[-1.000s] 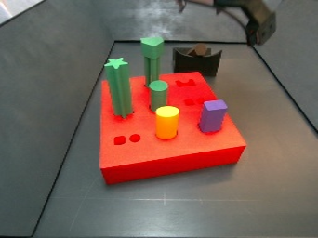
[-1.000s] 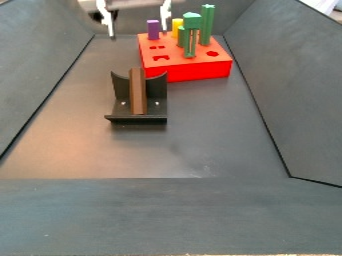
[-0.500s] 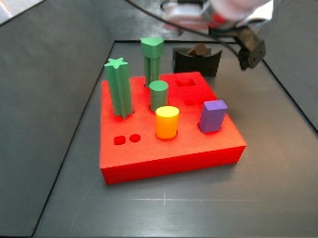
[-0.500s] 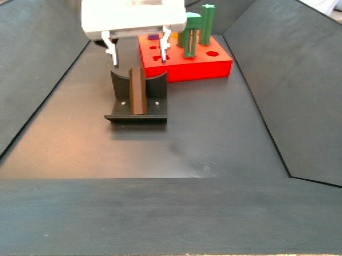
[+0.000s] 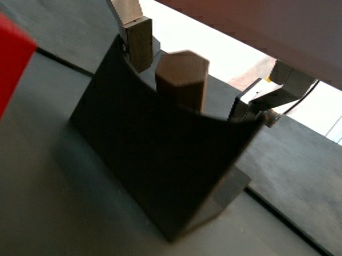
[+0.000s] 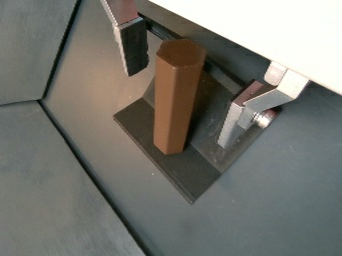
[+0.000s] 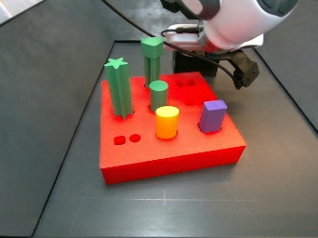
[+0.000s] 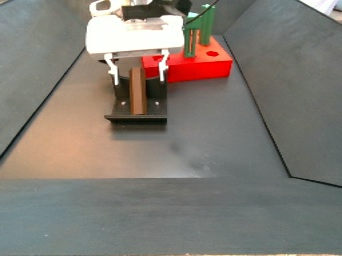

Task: Pick up the hexagon object. Move up. Place the hexagon object on the fixture. Regrasp the hexagon object. Move to above the board. Insert the hexagon object.
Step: Regrasp the hexagon object, then move to above the board.

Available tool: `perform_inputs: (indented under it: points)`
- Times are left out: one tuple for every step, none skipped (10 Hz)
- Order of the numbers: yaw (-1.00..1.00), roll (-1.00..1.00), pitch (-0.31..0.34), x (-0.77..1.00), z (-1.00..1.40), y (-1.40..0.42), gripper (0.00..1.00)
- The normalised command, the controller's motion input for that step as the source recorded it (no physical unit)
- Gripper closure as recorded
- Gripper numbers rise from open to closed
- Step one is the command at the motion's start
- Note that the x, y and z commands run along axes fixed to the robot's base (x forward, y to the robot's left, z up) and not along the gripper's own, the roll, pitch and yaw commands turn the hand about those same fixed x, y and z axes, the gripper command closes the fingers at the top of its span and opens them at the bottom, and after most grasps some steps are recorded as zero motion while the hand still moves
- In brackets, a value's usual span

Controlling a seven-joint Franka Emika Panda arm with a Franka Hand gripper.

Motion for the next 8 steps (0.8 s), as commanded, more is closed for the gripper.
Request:
perform_inputs:
  points:
    - [-0.02, 0.06, 0.013, 0.02, -0.18, 0.0, 0.0]
    - [0.0, 0.0, 0.0, 0.0, 0.0, 0.0, 1.0]
    - [0.43, 0.46, -0.037, 0.04, 1.0, -0.15, 1.0]
    - [0.41, 0.43, -0.047, 0.04, 1.0, -0.16, 1.0]
    - [0.37, 0.38, -0.073, 0.04, 1.0, -0.16, 1.0]
    - [0.27, 0.22, -0.163, 0.04, 1.0, -0.15, 1.0]
    - [0.23, 0.17, -0.196, 0.04, 1.0, -0.15, 1.0]
    - [0.14, 0.1, -0.23, 0.04, 1.0, -0.15, 1.0]
